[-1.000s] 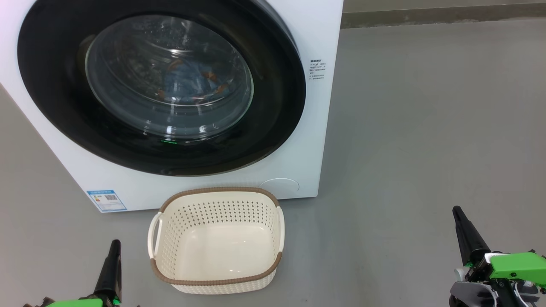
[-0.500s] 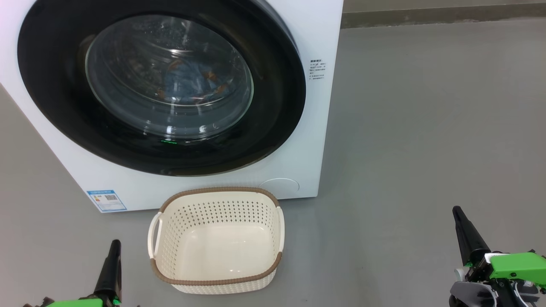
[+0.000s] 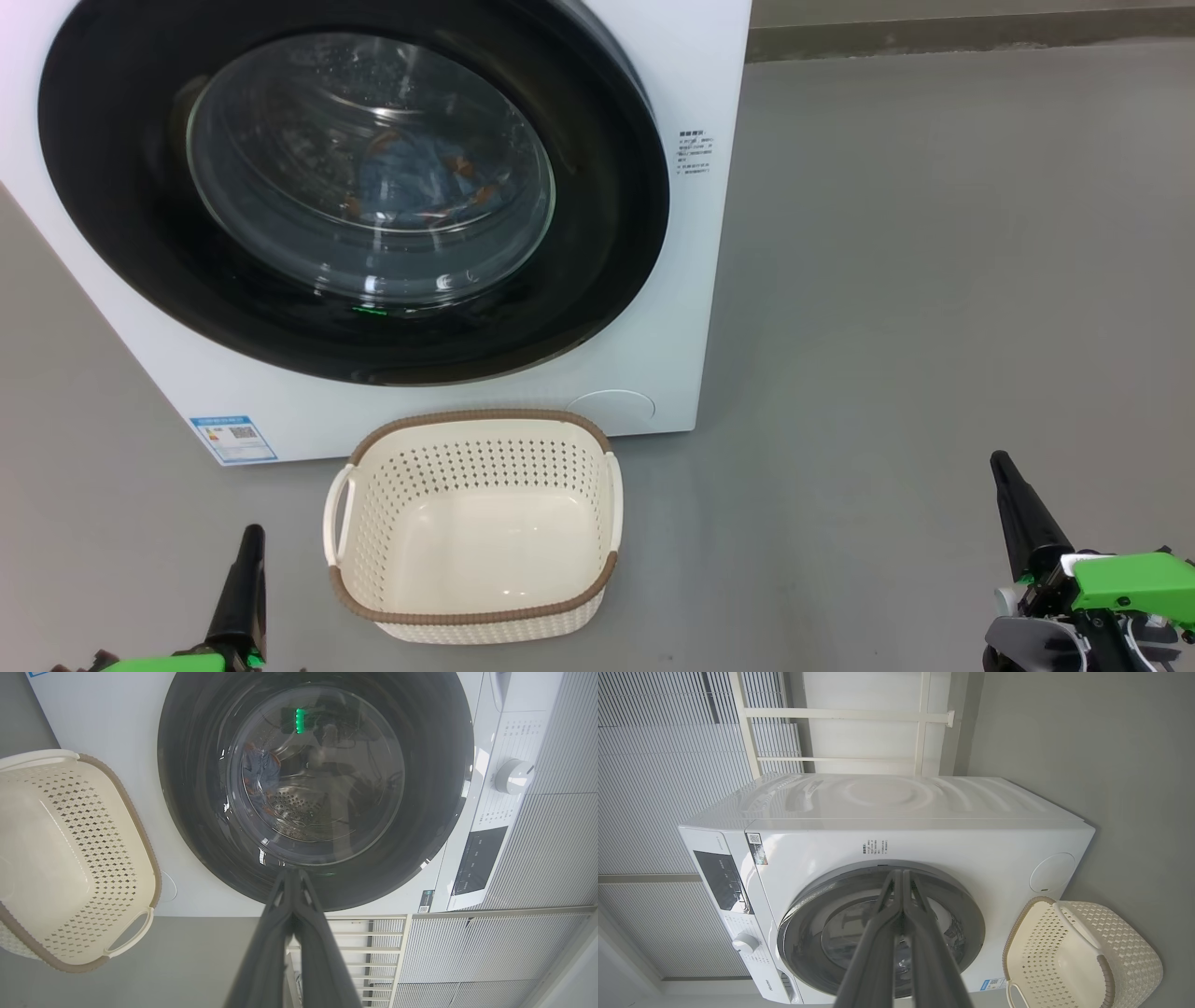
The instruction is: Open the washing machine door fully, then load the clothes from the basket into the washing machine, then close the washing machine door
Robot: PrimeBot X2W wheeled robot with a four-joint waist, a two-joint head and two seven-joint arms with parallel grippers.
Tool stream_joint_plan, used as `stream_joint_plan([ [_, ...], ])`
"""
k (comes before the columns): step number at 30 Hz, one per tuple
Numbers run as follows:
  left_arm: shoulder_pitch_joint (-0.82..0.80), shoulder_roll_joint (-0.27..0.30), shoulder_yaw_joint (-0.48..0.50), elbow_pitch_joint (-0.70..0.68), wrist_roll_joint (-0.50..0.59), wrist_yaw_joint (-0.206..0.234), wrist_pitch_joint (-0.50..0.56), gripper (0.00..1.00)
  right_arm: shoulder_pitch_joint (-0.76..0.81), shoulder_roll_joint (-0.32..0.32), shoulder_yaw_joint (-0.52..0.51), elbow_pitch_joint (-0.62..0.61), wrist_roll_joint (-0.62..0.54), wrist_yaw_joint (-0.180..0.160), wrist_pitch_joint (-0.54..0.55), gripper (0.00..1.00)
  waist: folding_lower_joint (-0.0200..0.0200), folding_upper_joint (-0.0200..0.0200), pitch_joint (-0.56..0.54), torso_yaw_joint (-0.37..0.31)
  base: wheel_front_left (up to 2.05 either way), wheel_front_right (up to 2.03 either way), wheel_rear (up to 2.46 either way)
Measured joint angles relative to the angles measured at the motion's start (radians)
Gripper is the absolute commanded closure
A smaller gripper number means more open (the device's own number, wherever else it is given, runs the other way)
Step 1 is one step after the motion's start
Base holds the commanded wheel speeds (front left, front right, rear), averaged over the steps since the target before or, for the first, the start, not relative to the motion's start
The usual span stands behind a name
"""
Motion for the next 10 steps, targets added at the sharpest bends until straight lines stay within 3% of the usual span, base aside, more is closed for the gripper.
stream_joint_plan([
  [10, 0.000, 0.000, 0.000, 0.000, 0.000, 0.000, 0.000, 1.00, 0.000, 0.000, 0.000, 0.000, 0.000, 0.000, 0.000, 1.00, 0.0000, 0.0000, 0.000, 0.000, 0.00, 0.00, 0.00],
])
